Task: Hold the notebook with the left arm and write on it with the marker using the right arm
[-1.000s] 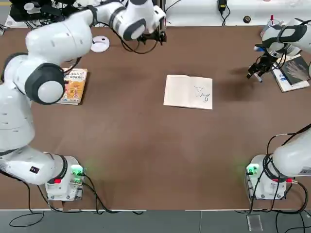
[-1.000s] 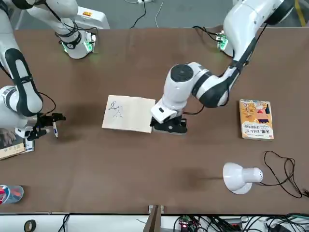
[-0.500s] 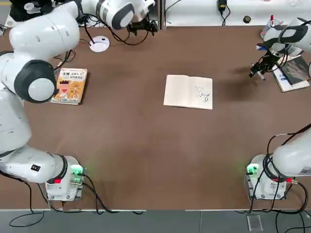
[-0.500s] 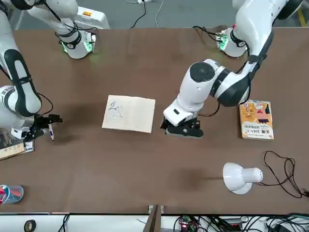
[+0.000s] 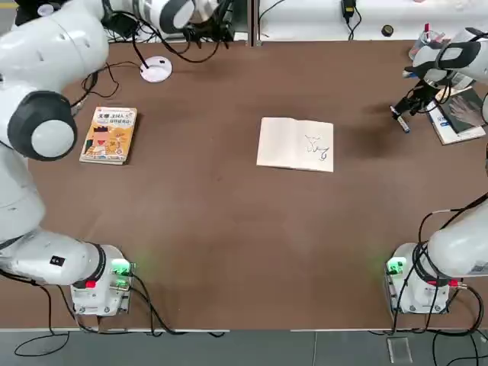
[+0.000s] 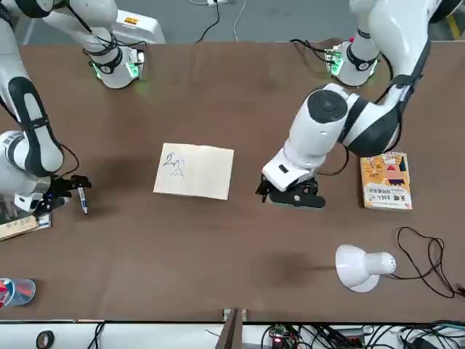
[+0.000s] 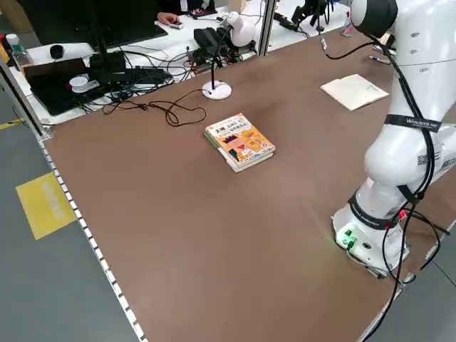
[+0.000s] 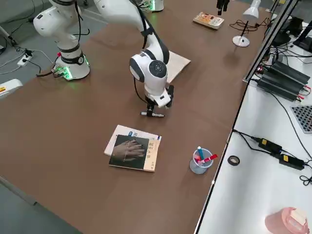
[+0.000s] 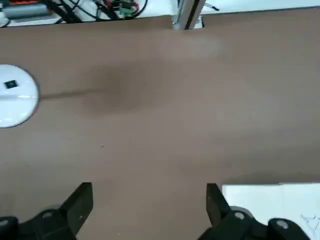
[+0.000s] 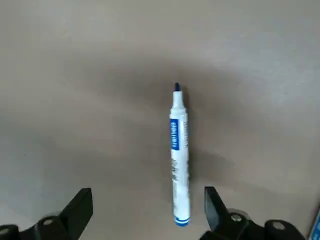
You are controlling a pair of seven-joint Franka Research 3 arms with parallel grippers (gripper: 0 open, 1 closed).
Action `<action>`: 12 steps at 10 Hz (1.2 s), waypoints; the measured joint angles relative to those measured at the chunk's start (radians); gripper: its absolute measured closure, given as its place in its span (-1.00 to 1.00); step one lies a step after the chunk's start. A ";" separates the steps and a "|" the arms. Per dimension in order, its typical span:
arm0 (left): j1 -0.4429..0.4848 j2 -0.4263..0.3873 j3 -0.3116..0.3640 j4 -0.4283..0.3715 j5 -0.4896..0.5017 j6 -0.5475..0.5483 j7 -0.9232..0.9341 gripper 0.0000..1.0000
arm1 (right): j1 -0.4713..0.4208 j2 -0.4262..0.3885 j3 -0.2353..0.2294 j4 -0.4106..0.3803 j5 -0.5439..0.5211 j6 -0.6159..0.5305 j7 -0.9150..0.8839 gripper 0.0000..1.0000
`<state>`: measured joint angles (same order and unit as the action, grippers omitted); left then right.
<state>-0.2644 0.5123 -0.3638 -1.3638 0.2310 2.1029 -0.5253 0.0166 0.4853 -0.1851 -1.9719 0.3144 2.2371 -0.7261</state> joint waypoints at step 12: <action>0.172 -0.198 0.050 -0.091 -0.163 -0.186 0.330 -1.00 | 0.034 -0.055 -0.059 0.067 -0.033 -0.010 -0.001 -1.00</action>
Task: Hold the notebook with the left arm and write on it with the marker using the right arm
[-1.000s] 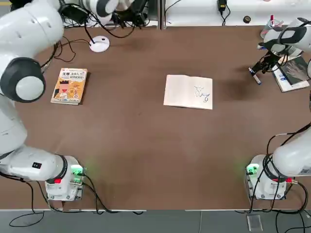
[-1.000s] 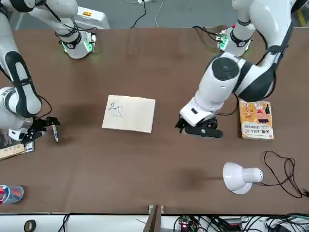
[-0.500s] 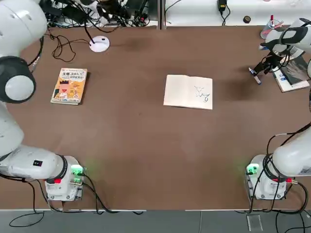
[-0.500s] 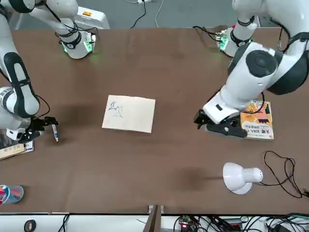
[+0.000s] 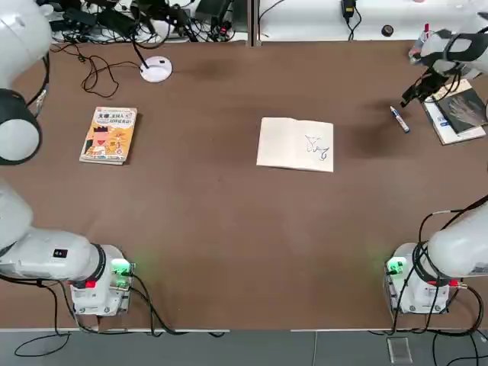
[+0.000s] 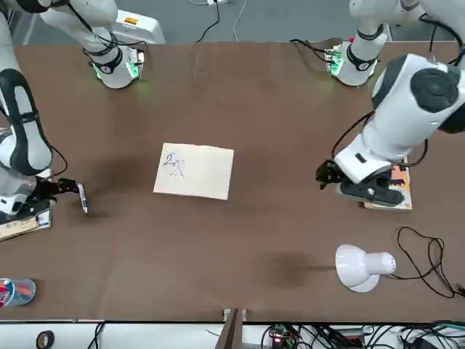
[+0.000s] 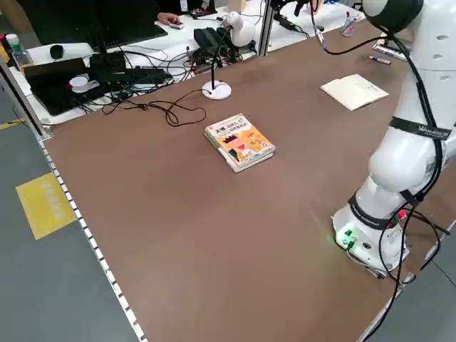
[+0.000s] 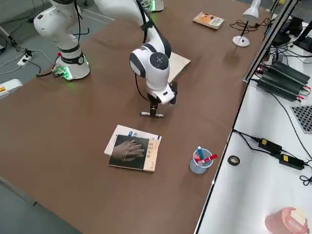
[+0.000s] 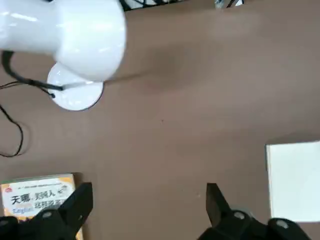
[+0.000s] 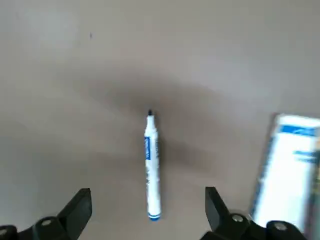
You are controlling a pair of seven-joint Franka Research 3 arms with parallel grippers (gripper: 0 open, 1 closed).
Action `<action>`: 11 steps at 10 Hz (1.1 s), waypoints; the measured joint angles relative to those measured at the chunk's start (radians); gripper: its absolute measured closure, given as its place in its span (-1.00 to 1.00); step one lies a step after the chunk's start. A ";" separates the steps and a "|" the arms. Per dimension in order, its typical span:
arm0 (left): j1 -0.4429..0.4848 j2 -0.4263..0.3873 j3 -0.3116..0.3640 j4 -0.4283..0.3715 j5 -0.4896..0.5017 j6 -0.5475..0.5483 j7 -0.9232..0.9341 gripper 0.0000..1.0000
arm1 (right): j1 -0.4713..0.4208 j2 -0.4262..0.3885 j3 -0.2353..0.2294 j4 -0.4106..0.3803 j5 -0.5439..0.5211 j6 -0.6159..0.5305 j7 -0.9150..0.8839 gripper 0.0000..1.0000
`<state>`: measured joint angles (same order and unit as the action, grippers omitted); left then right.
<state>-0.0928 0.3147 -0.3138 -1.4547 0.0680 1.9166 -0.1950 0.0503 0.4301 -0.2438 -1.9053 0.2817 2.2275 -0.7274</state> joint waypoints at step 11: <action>0.071 -0.254 0.109 -0.224 -0.042 -0.131 0.116 -1.00 | 0.059 -0.047 -0.094 0.226 -0.206 -0.007 0.220 -1.00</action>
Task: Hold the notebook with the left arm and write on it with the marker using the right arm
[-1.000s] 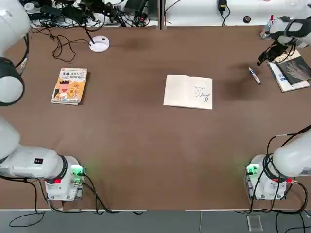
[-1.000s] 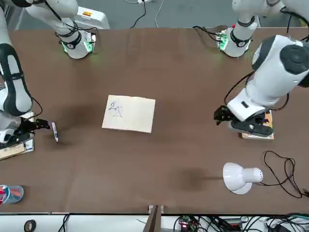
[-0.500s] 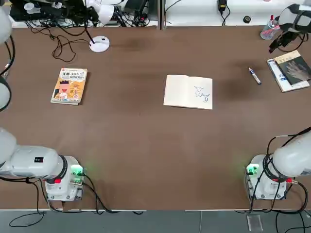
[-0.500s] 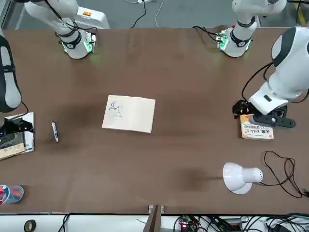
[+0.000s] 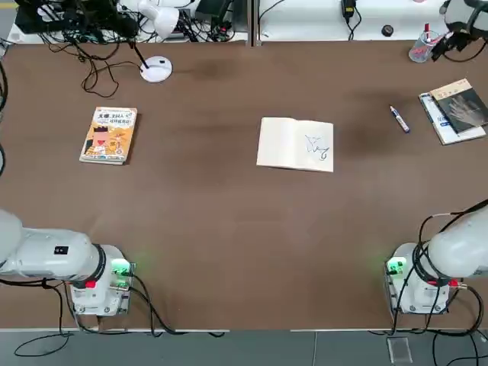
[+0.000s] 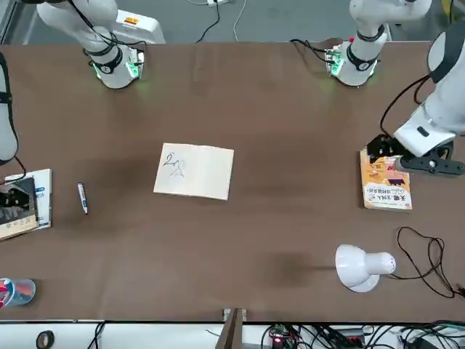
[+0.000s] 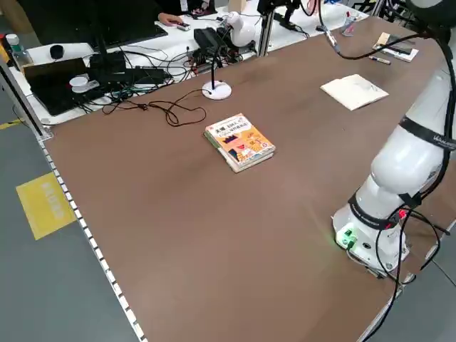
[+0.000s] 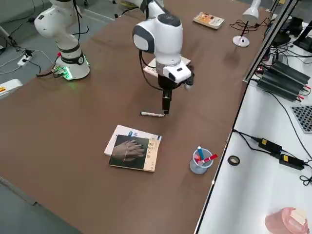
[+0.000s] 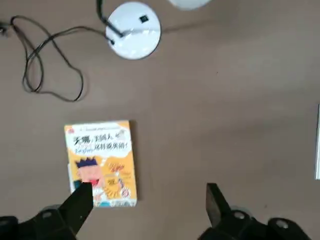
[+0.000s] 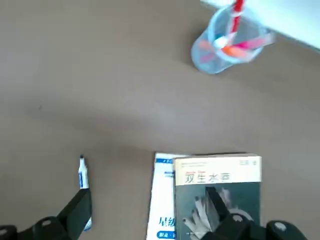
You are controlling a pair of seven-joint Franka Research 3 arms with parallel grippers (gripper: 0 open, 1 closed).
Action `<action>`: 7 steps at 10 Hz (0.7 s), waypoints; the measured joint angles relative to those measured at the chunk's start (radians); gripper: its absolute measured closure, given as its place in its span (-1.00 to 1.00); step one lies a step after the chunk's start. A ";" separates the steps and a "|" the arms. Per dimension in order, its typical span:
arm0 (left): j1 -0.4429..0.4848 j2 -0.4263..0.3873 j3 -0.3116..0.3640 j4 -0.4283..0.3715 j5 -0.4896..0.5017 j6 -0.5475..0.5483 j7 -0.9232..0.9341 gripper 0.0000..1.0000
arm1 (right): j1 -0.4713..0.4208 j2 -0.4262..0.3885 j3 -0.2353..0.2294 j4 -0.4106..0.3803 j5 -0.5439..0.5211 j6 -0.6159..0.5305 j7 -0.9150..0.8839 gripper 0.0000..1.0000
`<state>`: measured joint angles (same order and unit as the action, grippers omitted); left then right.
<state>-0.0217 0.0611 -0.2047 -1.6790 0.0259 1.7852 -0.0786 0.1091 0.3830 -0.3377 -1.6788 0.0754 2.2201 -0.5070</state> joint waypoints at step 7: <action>0.045 -0.160 0.008 -0.088 -0.001 -0.021 0.012 -1.00 | 0.011 -0.076 0.044 0.076 -0.005 -0.222 0.345 -1.00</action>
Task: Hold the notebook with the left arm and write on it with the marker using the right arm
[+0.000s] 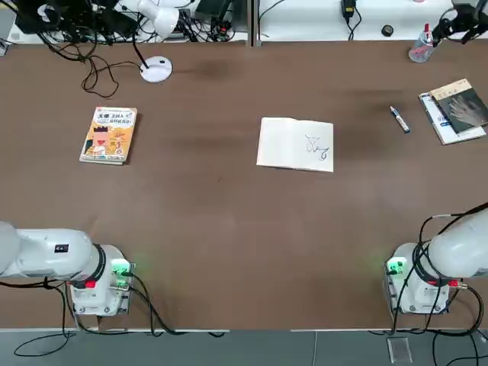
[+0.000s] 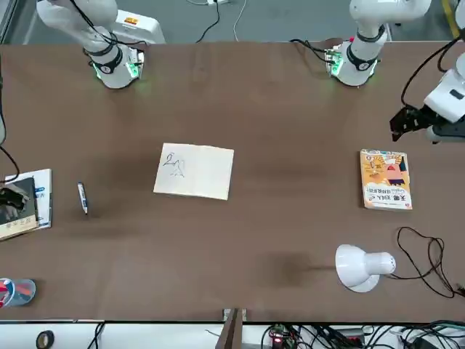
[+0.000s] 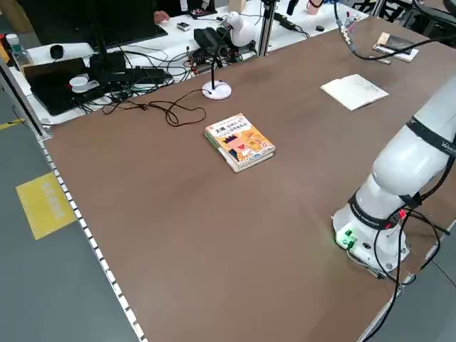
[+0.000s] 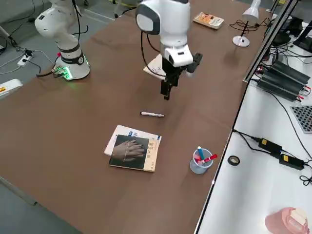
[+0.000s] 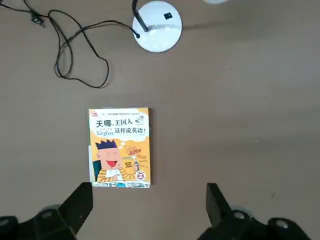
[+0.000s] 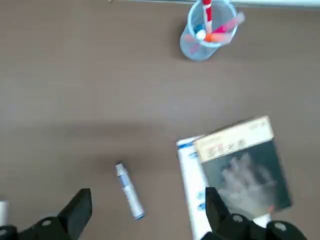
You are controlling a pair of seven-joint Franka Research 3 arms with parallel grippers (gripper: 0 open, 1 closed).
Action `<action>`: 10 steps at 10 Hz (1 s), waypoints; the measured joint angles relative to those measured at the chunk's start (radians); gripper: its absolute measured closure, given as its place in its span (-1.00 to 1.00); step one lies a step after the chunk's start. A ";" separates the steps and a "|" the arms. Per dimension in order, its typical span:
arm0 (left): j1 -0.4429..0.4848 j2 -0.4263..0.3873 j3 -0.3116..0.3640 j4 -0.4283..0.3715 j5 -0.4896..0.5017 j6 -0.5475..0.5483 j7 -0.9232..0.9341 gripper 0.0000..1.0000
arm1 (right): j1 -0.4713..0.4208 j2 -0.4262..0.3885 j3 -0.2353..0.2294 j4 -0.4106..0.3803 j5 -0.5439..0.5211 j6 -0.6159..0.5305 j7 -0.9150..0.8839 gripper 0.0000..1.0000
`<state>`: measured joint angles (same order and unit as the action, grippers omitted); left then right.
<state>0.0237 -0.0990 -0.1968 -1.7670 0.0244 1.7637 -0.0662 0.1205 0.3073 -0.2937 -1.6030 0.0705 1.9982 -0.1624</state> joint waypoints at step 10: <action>0.015 -0.016 0.051 0.081 -0.041 -0.123 0.012 -1.00 | 0.006 -0.257 0.145 0.092 -0.131 -0.352 0.169 -1.00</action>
<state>0.0382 -0.1147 -0.1454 -1.6857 -0.0166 1.6403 -0.0543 0.1262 0.0502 -0.1483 -1.5108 -0.0601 1.6457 0.0070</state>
